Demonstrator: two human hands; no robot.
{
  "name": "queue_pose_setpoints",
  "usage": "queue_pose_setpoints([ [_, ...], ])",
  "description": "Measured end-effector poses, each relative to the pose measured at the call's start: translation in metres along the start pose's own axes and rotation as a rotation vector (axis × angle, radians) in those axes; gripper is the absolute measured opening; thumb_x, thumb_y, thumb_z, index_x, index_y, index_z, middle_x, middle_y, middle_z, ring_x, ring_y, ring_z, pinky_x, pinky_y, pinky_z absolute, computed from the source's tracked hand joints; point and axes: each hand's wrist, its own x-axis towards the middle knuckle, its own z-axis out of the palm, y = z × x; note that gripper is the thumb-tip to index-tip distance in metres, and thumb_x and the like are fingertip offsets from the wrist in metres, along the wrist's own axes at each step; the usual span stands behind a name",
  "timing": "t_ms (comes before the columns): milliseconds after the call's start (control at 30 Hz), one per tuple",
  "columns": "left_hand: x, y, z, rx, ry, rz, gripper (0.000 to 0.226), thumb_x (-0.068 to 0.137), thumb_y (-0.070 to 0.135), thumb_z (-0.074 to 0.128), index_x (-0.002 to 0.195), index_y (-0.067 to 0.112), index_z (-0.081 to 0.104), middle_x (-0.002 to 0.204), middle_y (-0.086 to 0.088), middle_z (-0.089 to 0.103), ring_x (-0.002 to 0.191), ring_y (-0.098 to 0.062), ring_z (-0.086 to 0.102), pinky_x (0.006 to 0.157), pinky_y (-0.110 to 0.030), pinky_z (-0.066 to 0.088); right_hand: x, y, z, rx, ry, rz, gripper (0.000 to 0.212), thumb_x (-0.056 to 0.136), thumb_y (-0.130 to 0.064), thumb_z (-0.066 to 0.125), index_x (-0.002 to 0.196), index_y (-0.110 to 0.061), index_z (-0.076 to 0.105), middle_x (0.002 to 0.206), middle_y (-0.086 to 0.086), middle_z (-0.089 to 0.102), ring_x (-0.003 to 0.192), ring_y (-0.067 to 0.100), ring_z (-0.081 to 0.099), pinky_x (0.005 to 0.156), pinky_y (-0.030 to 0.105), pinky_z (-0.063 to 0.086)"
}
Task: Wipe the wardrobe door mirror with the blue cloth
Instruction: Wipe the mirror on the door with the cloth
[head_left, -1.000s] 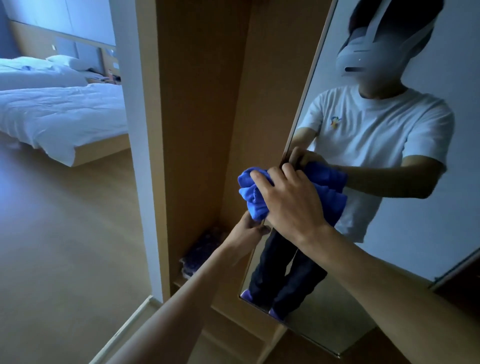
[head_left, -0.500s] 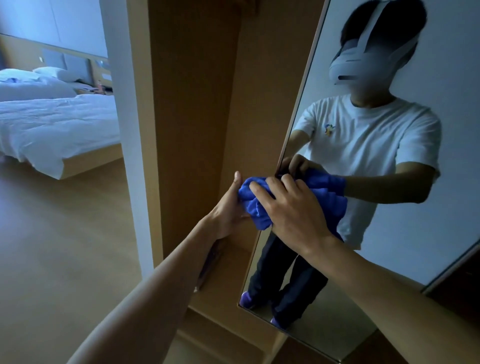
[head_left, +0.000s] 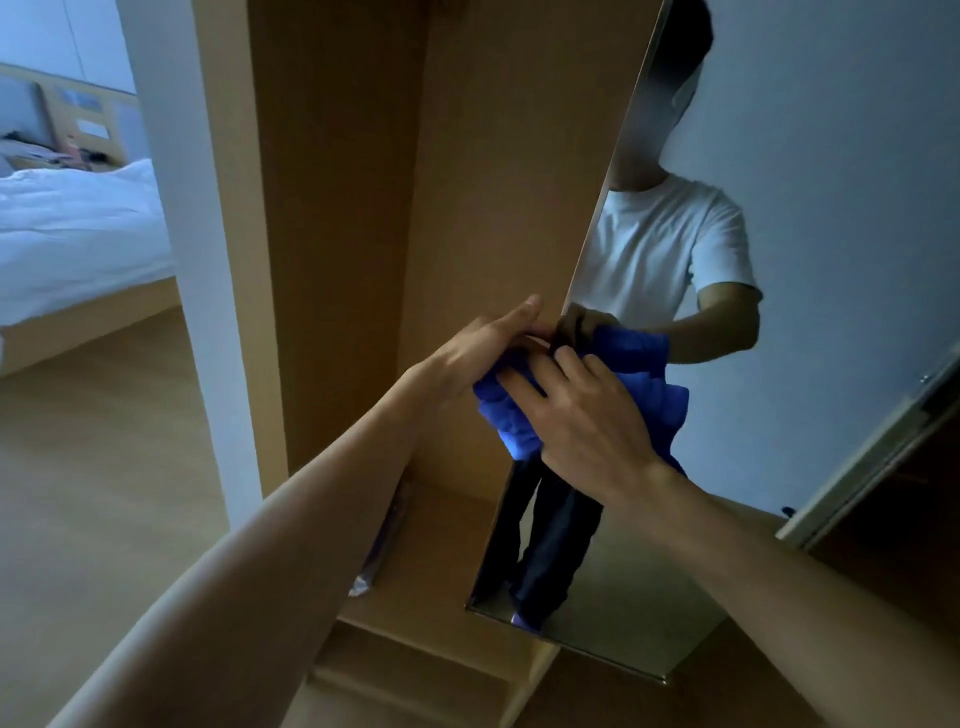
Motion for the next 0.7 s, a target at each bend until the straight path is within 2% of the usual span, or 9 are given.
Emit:
queue_pose_setpoints([
  [133,0.001,-0.005,0.001,0.075,0.016,0.028,0.053,0.104,0.058,0.039,0.118,0.024,0.077,0.111,0.001,0.078,0.109,-0.015,0.070,0.110,-0.039,0.047,0.002,-0.015,0.009,-0.027,-0.069,0.020,0.055,0.083,-0.016,0.042,0.137,-0.013,0.053,0.111,0.011,0.064,0.094,0.027,0.056,0.079,0.040,0.045],
  [233,0.004,-0.016,0.007,-0.016,0.060,0.068,0.047,0.109,0.046,0.039,0.111,0.017,0.076,0.100,-0.002,0.077,0.096,-0.017,0.072,0.104,-0.039,0.052,-0.006,-0.033,0.027,0.002,-0.145,0.014,0.053,0.074,-0.018,0.067,0.126,-0.012,0.060,0.107,0.013,0.065,0.093,0.028,0.058,0.076,0.041,0.047],
  [300,0.006,-0.025,0.013,-0.089,0.073,0.100,0.041,0.111,0.035,0.037,0.106,0.017,0.073,0.090,0.001,0.074,0.083,-0.010,0.070,0.087,-0.025,0.056,-0.016,-0.048,0.040,0.031,-0.222,0.009,0.057,0.070,-0.018,0.075,0.125,-0.012,0.061,0.106,0.014,0.064,0.095,0.029,0.059,0.077,0.040,0.050],
  [367,0.005,-0.034,0.017,-0.136,0.084,0.110,0.038,0.112,0.030,0.036,0.107,0.015,0.071,0.089,0.002,0.072,0.077,-0.002,0.069,0.074,-0.015,0.052,-0.027,-0.065,0.053,0.065,-0.306,0.006,0.056,0.072,-0.017,0.075,0.126,-0.014,0.061,0.107,0.012,0.064,0.098,0.028,0.060,0.080,0.040,0.052],
  [533,0.000,-0.046,0.020,-0.157,0.071,0.124,0.033,0.112,0.025,0.037,0.118,0.015,0.068,0.104,0.001,0.071,0.097,-0.013,0.066,0.093,-0.028,0.051,-0.039,-0.084,0.067,0.119,-0.381,0.010,0.055,0.076,-0.011,0.065,0.131,-0.015,0.059,0.111,0.011,0.065,0.099,0.028,0.060,0.083,0.041,0.053],
  [633,-0.004,-0.052,0.018,-0.156,0.049,0.109,0.033,0.112,0.024,0.038,0.114,0.016,0.069,0.099,0.002,0.072,0.089,-0.007,0.068,0.085,-0.023,0.054,-0.040,-0.080,0.065,0.135,-0.327,0.044,0.058,0.074,-0.009,0.065,0.131,-0.017,0.058,0.111,0.010,0.065,0.097,0.029,0.058,0.080,0.041,0.050],
  [700,-0.006,-0.057,0.016,-0.116,0.040,0.060,0.037,0.112,0.032,0.036,0.116,0.015,0.069,0.102,0.000,0.072,0.090,-0.009,0.068,0.089,-0.024,0.053,-0.037,-0.072,0.060,0.124,-0.256,0.067,0.062,0.072,-0.011,0.062,0.133,-0.018,0.055,0.111,0.010,0.063,0.095,0.029,0.055,0.077,0.040,0.047],
])
